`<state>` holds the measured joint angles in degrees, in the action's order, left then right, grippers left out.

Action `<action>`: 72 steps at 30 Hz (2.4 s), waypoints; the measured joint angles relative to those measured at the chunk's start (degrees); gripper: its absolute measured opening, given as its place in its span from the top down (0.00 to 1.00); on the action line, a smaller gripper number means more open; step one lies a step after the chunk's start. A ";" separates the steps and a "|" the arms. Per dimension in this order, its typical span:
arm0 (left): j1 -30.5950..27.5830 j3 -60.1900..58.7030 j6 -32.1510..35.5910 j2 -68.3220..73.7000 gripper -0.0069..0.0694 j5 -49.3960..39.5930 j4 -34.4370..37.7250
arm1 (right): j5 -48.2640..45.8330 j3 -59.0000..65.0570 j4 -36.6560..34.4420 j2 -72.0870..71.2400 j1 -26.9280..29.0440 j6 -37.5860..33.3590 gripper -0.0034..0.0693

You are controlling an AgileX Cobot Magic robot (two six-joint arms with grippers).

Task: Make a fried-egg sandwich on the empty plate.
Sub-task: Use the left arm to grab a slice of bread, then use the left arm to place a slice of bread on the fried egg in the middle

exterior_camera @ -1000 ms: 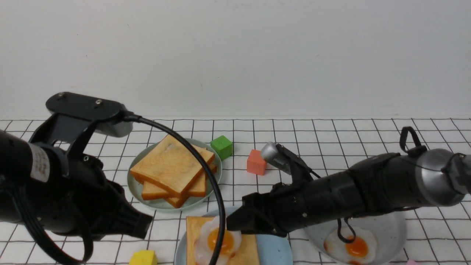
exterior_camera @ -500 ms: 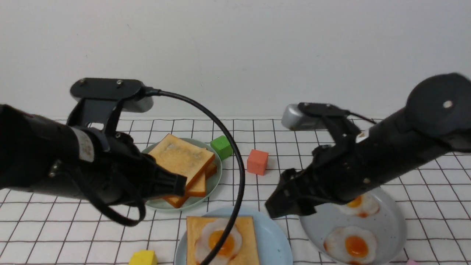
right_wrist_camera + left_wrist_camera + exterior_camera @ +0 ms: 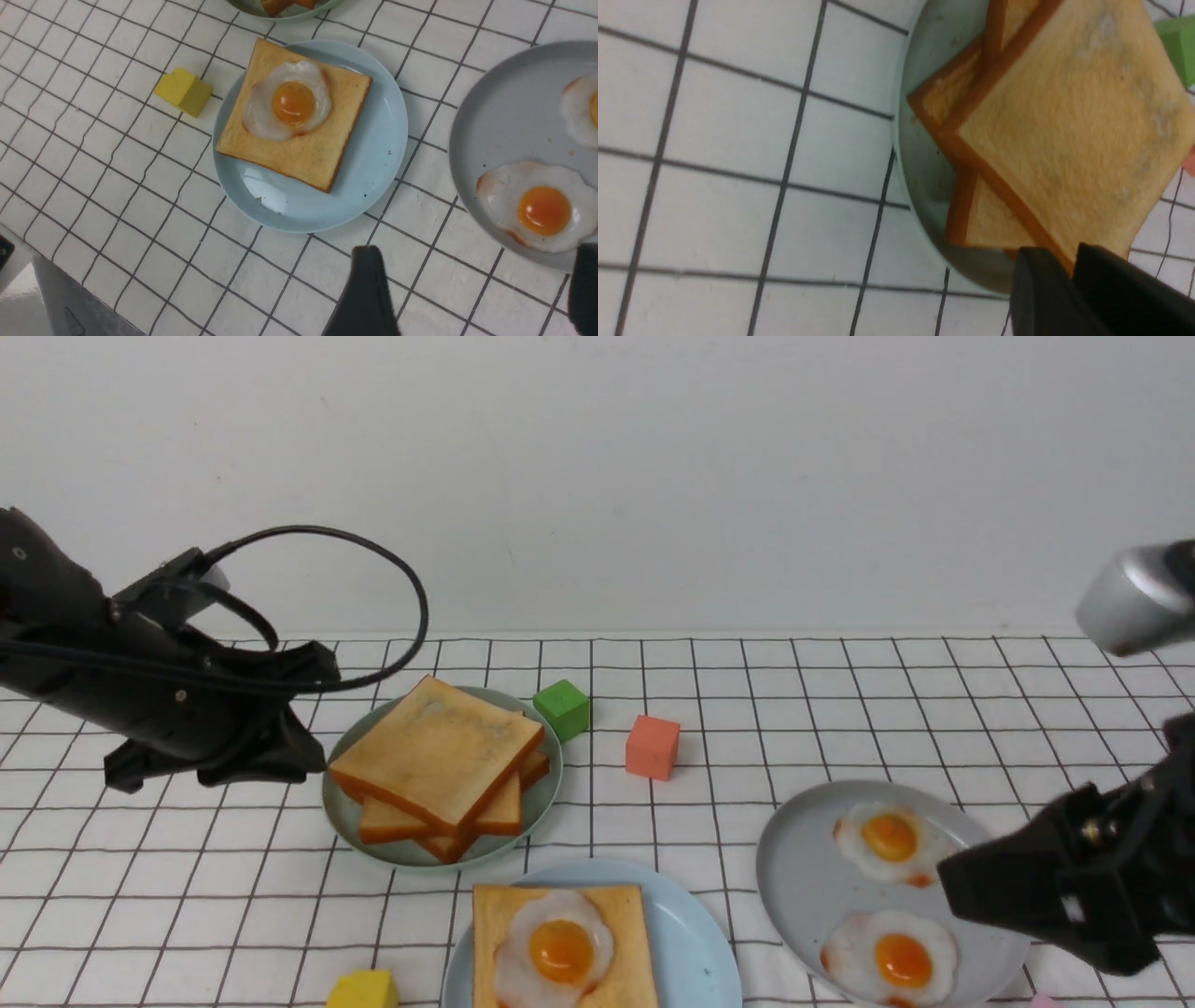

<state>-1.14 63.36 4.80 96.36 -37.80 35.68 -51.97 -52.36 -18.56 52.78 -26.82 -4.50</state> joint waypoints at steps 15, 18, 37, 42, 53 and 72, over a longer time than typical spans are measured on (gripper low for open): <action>-1.70 9.82 22.94 16.91 0.24 -2.23 7.91 | 1.38 1.30 0.83 -2.52 0.00 -0.05 0.20; -2.04 10.17 25.23 17.68 0.28 -2.44 9.77 | 1.43 1.30 0.83 -2.52 0.00 -0.05 0.20; -2.30 10.42 27.32 13.31 0.90 -4.89 9.59 | 1.15 1.30 1.41 -2.52 0.00 -0.05 0.20; -1.34 9.33 30.46 5.46 0.90 -9.36 11.70 | 0.59 1.30 1.42 -2.52 0.00 -0.05 0.20; 13.71 -0.32 48.79 2.21 0.90 -9.21 7.57 | -0.09 1.30 1.42 -2.52 0.00 -0.05 0.20; 22.34 -0.32 32.34 5.22 0.48 -1.63 -10.67 | 4.21 9.05 0.73 -5.07 0.00 -0.05 0.72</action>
<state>21.20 63.04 37.14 101.58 -39.43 25.01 -47.75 -43.31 -17.84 47.71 -26.82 -4.55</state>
